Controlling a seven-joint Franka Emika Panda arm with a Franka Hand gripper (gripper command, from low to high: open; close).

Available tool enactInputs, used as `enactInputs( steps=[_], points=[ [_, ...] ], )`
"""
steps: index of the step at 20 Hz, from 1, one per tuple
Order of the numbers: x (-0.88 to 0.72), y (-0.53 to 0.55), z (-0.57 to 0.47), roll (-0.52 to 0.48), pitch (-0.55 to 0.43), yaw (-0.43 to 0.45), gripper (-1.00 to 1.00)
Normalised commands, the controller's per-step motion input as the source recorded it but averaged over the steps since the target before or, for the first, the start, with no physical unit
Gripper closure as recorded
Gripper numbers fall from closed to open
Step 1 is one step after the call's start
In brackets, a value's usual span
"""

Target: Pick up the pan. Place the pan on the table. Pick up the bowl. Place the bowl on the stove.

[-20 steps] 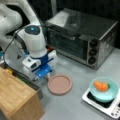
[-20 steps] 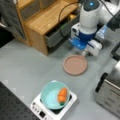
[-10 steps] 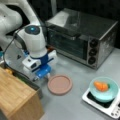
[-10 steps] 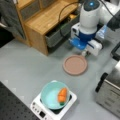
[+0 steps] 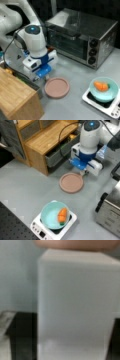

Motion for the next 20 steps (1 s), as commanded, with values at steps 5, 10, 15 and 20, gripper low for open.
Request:
enactInputs(
  steps=[5, 10, 15, 20],
  points=[
    [-0.03, 0.04, 0.05, -0.014, -0.077, 0.113, 1.00],
    [0.00, 0.05, 0.18, -0.016, 0.016, 0.107, 1.00],
    [0.17, 0.07, 0.46, 0.000, 0.112, 0.096, 1.00],
    [0.33, 0.03, 0.62, 0.045, 0.222, 0.078, 1.00]
  ],
)
